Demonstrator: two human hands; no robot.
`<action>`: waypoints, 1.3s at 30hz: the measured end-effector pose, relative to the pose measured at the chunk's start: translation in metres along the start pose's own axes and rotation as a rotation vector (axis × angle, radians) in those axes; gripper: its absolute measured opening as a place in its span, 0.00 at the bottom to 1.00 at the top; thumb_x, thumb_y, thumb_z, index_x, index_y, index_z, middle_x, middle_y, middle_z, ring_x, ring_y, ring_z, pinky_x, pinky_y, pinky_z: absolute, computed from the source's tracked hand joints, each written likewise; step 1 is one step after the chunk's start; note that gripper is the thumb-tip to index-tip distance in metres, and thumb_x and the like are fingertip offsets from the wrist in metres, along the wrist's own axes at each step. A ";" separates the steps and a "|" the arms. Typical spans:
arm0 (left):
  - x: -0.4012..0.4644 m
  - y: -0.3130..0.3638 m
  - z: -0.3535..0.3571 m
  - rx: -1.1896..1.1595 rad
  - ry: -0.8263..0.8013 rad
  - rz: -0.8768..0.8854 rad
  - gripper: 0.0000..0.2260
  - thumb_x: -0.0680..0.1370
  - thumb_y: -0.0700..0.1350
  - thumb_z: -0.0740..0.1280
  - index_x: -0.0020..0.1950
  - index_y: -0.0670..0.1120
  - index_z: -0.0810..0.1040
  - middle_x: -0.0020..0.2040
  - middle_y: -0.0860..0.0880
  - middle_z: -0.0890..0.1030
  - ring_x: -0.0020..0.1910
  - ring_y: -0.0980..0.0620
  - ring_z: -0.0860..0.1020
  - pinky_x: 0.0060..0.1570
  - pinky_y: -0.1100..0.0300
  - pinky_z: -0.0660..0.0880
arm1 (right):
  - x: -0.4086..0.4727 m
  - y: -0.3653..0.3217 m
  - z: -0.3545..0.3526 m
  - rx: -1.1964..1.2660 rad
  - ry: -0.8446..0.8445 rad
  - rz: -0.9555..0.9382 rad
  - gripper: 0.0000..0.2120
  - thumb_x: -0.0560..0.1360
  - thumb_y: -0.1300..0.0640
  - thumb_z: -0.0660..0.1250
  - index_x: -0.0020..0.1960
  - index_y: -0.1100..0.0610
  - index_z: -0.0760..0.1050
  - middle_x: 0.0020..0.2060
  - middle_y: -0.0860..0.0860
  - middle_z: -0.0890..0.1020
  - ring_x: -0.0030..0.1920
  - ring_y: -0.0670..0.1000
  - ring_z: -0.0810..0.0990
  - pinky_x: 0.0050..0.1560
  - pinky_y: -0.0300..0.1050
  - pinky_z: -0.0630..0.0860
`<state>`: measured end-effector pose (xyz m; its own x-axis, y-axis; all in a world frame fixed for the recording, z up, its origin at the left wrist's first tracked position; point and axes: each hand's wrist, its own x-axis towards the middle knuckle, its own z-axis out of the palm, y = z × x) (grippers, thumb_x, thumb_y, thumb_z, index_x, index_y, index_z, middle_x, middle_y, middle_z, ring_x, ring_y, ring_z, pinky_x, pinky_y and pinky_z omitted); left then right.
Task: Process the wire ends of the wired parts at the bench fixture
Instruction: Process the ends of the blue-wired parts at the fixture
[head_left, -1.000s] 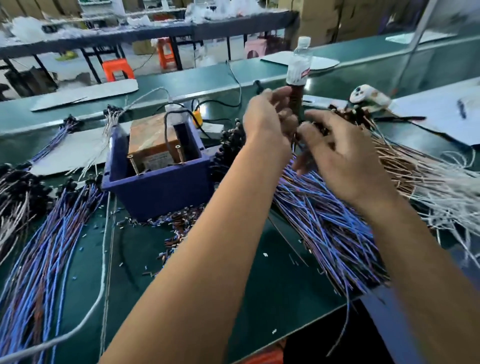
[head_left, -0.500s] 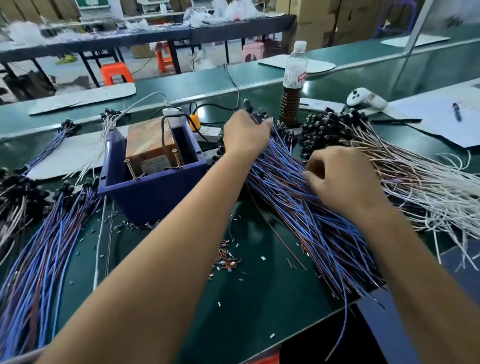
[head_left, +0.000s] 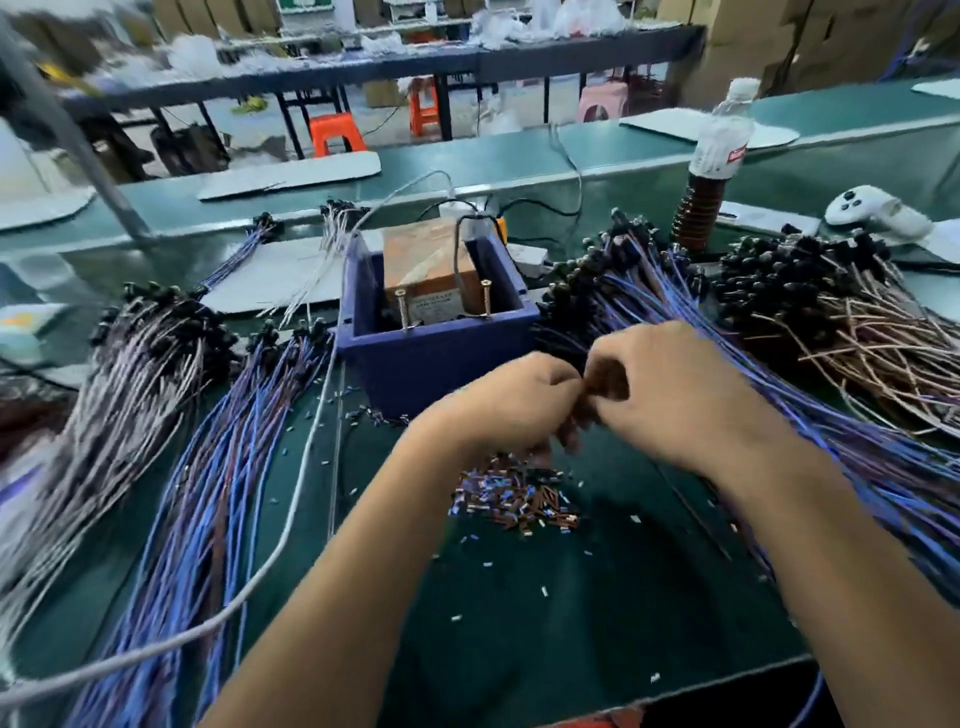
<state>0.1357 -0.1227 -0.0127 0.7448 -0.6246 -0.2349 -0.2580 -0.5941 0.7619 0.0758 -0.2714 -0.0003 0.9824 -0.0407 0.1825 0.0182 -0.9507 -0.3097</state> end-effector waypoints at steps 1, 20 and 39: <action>-0.012 -0.013 -0.009 0.065 -0.083 -0.076 0.14 0.85 0.42 0.57 0.51 0.37 0.79 0.38 0.44 0.85 0.22 0.55 0.76 0.22 0.65 0.70 | 0.003 -0.016 0.008 -0.042 -0.123 -0.041 0.03 0.72 0.53 0.74 0.45 0.48 0.83 0.41 0.50 0.85 0.45 0.56 0.83 0.43 0.49 0.79; -0.097 -0.144 -0.128 0.699 0.546 -0.575 0.10 0.77 0.37 0.64 0.39 0.47 0.67 0.36 0.49 0.68 0.42 0.44 0.71 0.44 0.53 0.67 | 0.079 -0.234 0.148 0.112 -0.349 -0.273 0.22 0.80 0.58 0.63 0.72 0.59 0.66 0.60 0.60 0.82 0.61 0.65 0.79 0.47 0.48 0.69; -0.045 -0.139 -0.153 0.246 0.560 -0.519 0.18 0.80 0.54 0.71 0.38 0.41 0.77 0.38 0.42 0.85 0.39 0.43 0.83 0.45 0.54 0.82 | 0.058 -0.215 0.168 0.831 -0.001 -0.037 0.11 0.76 0.66 0.67 0.56 0.56 0.73 0.39 0.53 0.83 0.36 0.57 0.85 0.34 0.58 0.83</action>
<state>0.2321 0.0657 -0.0157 0.9883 0.0707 -0.1355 0.1268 -0.8744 0.4684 0.1604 -0.0180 -0.0803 0.9787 -0.0133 0.2048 0.1811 -0.4144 -0.8919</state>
